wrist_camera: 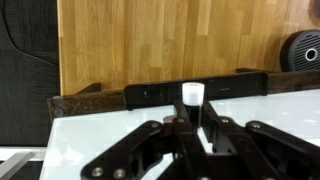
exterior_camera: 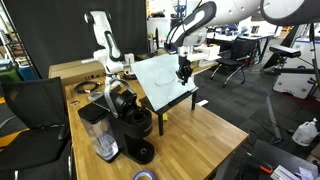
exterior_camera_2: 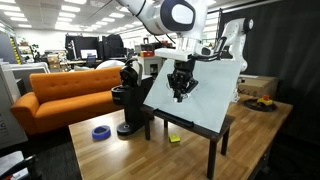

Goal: Pick up the pen from the table, write on the whiteboard and put the pen back on the table.

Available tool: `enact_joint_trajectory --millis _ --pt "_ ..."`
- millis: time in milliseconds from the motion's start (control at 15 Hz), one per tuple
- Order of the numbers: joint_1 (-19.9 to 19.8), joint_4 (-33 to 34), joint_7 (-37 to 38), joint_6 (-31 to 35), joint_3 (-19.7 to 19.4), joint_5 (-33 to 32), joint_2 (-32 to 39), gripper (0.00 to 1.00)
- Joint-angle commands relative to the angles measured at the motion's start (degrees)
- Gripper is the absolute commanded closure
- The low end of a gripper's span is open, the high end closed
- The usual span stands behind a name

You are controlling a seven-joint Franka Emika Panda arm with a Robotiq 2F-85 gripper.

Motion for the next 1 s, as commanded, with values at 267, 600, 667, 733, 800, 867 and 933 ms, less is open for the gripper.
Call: enact_joint_trajectory --millis 267,600,667,733,800,867,933 --pt "-2.5 5.3 0.0 -3.4 0.0 0.5 2.7 0.95" --pt "-3.5 6.4 0.0 -3.6 -0.1 0.6 2.7 0.95" --pt "-3.6 6.5 0.0 -3.6 -0.1 0.6 2.7 0.95" --pt "-3.6 6.6 0.0 -3.5 -0.1 0.6 2.6 0.95" --pt "-3.7 6.7 0.0 -3.5 -0.1 0.6 2.6 0.95" --pt "-3.7 6.8 0.0 -3.6 -0.1 0.6 2.5 0.95" --pt "-3.7 6.9 0.0 -3.6 0.0 0.6 2.5 0.95"
